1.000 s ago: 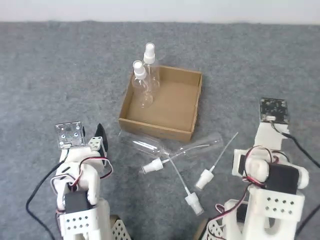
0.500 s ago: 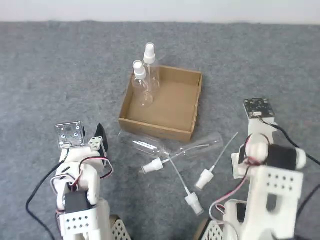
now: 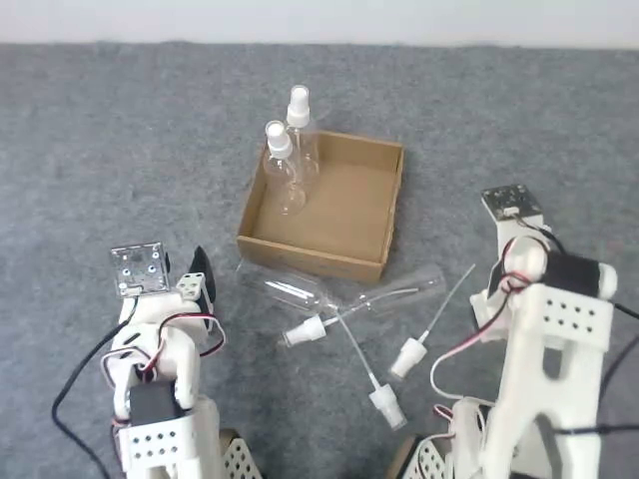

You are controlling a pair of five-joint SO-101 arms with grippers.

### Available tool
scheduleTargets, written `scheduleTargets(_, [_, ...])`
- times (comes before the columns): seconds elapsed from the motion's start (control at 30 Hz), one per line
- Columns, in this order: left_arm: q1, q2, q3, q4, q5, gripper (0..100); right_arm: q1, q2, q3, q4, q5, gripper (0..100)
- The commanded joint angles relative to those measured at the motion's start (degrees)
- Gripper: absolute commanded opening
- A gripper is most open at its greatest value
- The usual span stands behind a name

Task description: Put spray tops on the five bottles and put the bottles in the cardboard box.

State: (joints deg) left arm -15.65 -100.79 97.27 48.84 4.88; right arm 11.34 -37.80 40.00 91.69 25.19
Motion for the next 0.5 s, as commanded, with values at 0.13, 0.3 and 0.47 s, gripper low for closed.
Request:
scheduleTargets(0.13, [-0.09, -0.97, -0.57, -0.44, 0.35, 16, 1.63, 5.41, -3.52, -3.03, 28.4, 45.4])
scheduleTargets(0.3, [-0.09, -0.97, -0.57, -0.44, 0.35, 16, 3.47, 6.46, -3.34, -3.56, 38.68, 45.4])
scheduleTargets(0.47, [-0.09, -0.97, -0.57, -0.44, 0.35, 16, 4.0, 8.4, -3.34, -3.56, 47.12, 45.4])
